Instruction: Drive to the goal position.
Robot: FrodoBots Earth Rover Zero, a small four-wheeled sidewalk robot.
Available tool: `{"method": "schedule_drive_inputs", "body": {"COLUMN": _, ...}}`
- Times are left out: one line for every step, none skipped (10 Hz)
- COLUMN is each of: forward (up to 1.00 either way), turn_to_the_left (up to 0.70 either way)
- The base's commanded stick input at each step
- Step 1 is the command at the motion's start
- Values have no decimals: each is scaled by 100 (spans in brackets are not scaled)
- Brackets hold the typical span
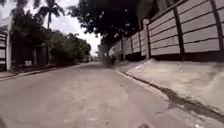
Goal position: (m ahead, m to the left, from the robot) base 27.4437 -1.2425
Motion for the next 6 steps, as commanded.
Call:
{"method": "schedule_drive_inputs", "body": {"forward": 70, "turn_to_the_left": 35}}
{"method": "schedule_drive_inputs", "body": {"forward": 70, "turn_to_the_left": 35}}
{"method": "schedule_drive_inputs", "body": {"forward": 70, "turn_to_the_left": 35}}
{"method": "schedule_drive_inputs", "body": {"forward": 70, "turn_to_the_left": 19}}
{"method": "schedule_drive_inputs", "body": {"forward": 70, "turn_to_the_left": 3}}
{"method": "schedule_drive_inputs", "body": {"forward": 70, "turn_to_the_left": 2}}
